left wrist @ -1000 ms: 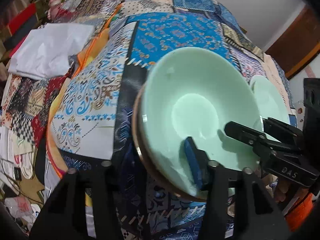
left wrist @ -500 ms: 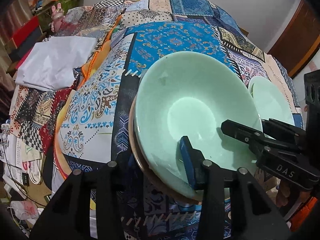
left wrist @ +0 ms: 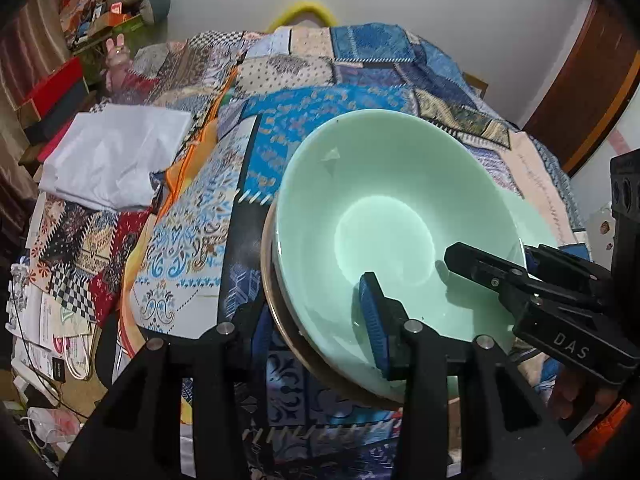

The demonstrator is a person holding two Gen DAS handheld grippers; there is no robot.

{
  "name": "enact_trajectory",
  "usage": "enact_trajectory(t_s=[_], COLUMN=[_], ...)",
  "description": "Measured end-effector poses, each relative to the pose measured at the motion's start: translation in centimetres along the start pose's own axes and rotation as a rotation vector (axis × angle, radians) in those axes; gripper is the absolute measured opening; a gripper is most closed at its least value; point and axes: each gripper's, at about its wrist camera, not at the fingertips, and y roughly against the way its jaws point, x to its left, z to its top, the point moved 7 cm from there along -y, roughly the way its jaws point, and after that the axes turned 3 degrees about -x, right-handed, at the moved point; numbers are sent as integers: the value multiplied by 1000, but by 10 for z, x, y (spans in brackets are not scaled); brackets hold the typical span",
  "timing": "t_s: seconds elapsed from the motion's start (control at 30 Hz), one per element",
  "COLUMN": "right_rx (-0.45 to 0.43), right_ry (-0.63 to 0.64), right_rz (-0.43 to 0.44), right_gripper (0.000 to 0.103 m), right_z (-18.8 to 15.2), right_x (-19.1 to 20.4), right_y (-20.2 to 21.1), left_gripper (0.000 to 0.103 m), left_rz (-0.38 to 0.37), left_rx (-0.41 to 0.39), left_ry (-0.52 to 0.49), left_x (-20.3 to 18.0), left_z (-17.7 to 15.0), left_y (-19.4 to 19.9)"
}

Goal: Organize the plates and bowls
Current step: 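Lower the mint green bowl into the white black-dotted bowl with both grippers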

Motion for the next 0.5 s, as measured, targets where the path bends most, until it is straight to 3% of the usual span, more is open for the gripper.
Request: enact_trajectory(t_s=[0.5], right_rx=[-83], right_ry=[-11], right_rz=[-61], right_gripper=[32], right_z=[13], right_x=[-28], right_y=[50], left_gripper=[41], left_rz=[-42], left_rx=[-48], left_ry=[-56], left_x=[-53], left_z=[15], left_y=[24])
